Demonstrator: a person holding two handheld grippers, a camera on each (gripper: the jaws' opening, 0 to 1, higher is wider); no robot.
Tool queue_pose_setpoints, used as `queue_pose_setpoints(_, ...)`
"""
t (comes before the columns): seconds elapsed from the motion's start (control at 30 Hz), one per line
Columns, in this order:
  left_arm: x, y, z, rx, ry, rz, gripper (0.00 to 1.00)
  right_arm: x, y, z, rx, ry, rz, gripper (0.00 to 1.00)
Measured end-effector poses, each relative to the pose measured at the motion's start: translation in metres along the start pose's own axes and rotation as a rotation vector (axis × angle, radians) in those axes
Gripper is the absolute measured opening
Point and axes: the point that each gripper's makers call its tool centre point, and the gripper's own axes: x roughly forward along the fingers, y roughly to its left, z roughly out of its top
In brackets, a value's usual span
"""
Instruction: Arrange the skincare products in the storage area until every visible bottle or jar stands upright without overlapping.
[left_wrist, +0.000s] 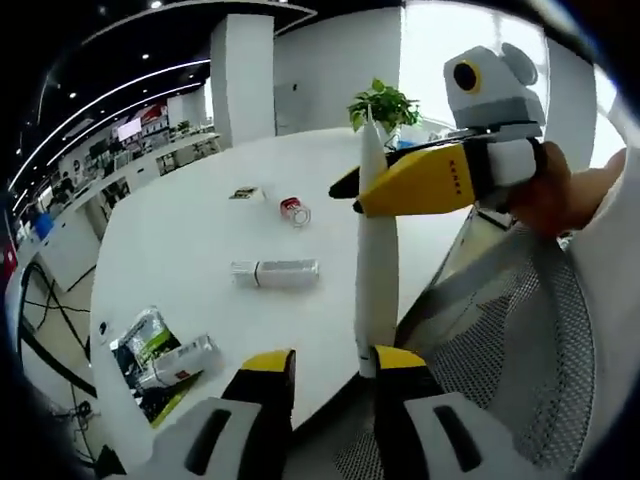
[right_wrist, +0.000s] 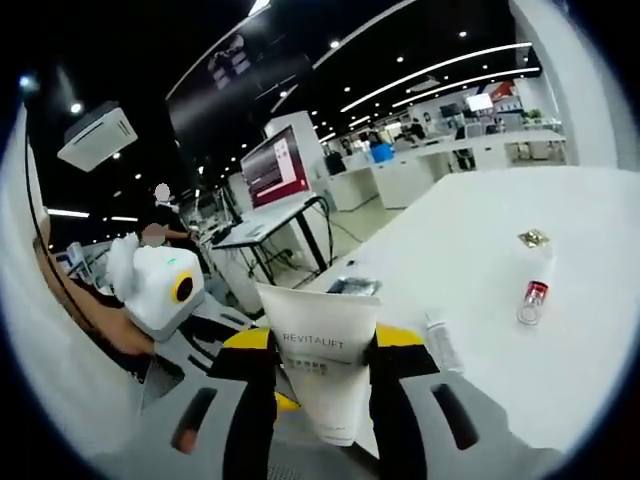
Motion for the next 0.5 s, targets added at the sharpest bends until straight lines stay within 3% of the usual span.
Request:
queue_pose_setpoints(0.1, -0.005, 0.026, -0.006, 0.037, 0.013, 0.067, 0.34, 0.0, 0.0, 0.0, -0.006, 0.001, -0.005, 0.32)
queue_pose_setpoints(0.27, -0.006, 0.048, -0.017, 0.116, 0.043, 0.108, 0.44, 0.0, -0.002, -0.002, -0.016, 0.007, -0.02, 0.32)
queue_pose_setpoints(0.5, 0.0, 0.051, -0.027, 0.189, 0.069, 0.097, 0.5, 0.001, -0.011, -0.007, -0.037, 0.04, -0.077, 0.32)
